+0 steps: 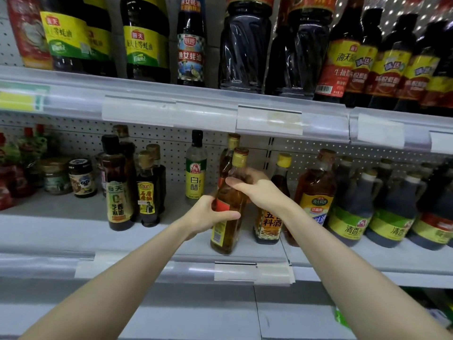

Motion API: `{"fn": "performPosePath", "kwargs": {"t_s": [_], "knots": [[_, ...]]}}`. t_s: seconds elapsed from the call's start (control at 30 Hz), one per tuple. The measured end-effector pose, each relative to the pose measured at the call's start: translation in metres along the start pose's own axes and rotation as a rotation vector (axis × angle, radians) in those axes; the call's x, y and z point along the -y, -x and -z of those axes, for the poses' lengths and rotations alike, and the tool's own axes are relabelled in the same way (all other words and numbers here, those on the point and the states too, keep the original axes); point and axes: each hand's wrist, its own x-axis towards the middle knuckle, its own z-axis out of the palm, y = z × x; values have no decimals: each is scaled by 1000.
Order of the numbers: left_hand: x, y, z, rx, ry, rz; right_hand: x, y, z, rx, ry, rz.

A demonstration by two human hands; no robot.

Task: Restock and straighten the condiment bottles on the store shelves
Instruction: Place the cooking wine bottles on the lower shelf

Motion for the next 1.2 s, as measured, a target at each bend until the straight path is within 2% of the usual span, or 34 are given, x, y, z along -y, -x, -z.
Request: {"fn": "performPosePath", "kwargs": {"t_s": [0.1,0.23,0.37,0.5,0.73,0.93,1.07,1.2], "knots": [[2,0,0,2,22,6,-2,-1,-4,-11,-29,13],[4,6,5,49,103,23,-8,-1,-11,-114,-51,-4],[6,12,0,-10,135,1,-13,5,-13,-208,-94,-34],[7,13,-9,-129,89,-20,-16,6,-11,-184,-132,-51],[11,17,-8,-194,2,-33,-10,20,-11,-114,-293,-85],[5,22,-20,-323,-45,-54,-12,25,-28,-118,-257,-101],[4,28,-21,-340,-62,-79,-15,23,-24,-161,-350,-137],[5,33,-22,-319,-37,-85,-19,29,-22,-134,-397,-155]]}}
